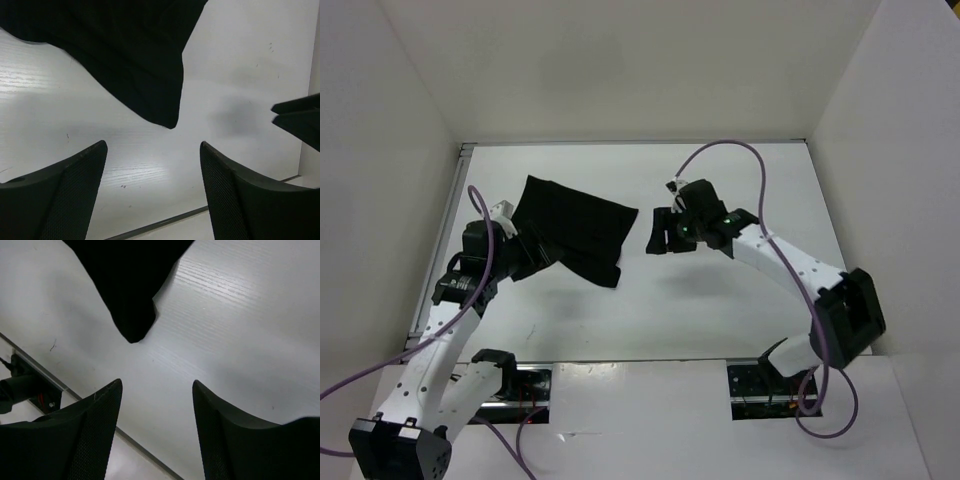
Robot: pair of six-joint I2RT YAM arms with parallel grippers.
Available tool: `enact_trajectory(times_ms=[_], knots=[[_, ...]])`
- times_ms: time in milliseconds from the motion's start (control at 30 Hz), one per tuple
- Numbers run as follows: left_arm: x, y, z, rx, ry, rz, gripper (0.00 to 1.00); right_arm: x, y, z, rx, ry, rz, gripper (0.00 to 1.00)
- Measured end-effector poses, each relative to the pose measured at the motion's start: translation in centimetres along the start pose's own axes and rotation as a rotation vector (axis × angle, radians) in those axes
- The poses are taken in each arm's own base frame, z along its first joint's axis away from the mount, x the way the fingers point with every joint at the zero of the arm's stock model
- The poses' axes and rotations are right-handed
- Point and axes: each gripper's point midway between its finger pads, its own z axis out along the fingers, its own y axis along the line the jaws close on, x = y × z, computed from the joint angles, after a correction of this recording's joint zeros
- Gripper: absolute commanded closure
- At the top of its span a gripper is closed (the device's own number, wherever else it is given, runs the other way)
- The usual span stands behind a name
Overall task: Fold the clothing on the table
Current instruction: Move the skirt to the center of the board
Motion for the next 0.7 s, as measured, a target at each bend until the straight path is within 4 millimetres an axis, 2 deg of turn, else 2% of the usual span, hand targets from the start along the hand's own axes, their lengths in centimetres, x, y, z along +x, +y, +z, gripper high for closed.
enact_trajectory(times_ms=[167, 533, 700], knots=[[0.0, -0.2, 0.1, 0.0, 0.007, 0.03, 0.18, 0.2, -1.1, 5.1, 0.026, 0.085, -0.004, 0.41], [0.5, -0.5, 0.2, 0.01, 0.022, 0.063, 0.18, -6.1, -0.7, 15.6, 0.005, 0.055, -0.052, 0.45], [0.8, -0.8, 0.2, 0.02, 0.03, 0.073, 0.17, -7.4, -1.0, 18.0, 0.012, 0.046, -0.07, 0.46]])
